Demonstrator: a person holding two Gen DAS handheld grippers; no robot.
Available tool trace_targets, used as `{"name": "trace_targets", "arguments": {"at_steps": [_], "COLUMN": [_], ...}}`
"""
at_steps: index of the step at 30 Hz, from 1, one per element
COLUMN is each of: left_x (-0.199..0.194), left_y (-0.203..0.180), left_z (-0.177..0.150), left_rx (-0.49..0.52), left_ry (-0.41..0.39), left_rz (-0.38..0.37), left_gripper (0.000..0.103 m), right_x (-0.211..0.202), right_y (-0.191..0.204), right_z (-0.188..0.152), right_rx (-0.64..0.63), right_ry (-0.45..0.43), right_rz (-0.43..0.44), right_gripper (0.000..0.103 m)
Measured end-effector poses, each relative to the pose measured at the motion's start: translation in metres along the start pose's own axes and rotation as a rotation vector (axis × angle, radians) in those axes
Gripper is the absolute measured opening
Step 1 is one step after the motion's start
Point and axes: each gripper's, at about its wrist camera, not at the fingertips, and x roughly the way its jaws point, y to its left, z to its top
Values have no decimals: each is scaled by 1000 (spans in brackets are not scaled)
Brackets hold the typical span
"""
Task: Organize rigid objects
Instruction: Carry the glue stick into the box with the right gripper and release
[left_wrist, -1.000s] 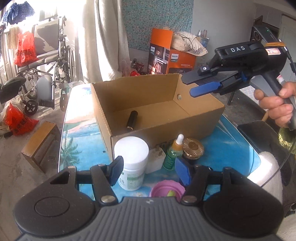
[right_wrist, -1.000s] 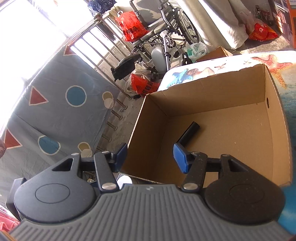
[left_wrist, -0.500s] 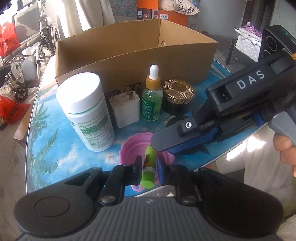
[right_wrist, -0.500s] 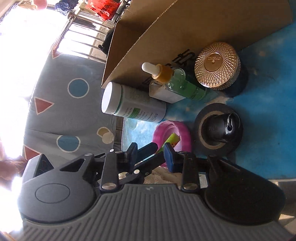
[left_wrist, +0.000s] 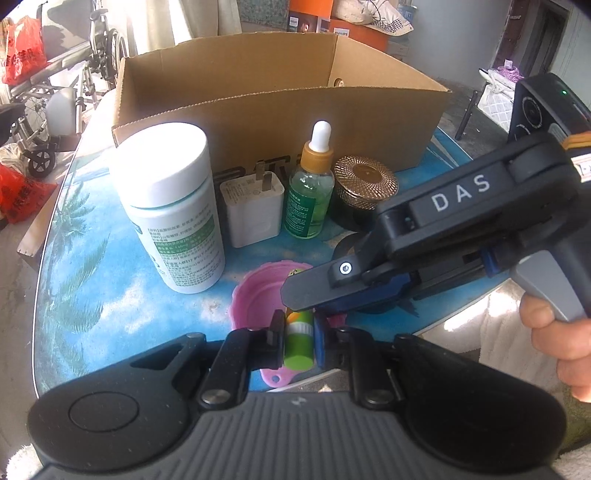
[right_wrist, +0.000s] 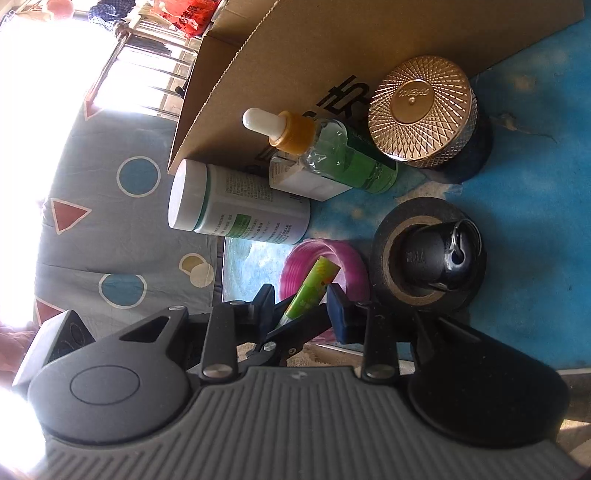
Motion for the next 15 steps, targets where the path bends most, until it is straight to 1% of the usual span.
{"name": "trace_targets", "arguments": {"at_steps": [5, 8, 12, 15], "left_x": [-17, -33, -64, -85], "left_y": [3, 2, 1, 5], "left_z": [2, 3, 19, 39], "left_rx": [-19, -13, -4, 7], "left_ry": [-40, -82, -166, -228], "left_rz": [-6, 1, 13, 28], "left_gripper": [16, 16, 16, 16], "right_x": [-5, -13, -30, -43], "right_y": [-5, 4, 29, 61], "right_z": [2, 2, 7, 21], "right_rx": [19, 0, -66, -168], "right_ry": [-20, -44, -85, -123], "right_rz": [31, 53, 91, 104], "right_gripper": [24, 22, 21, 21]}}
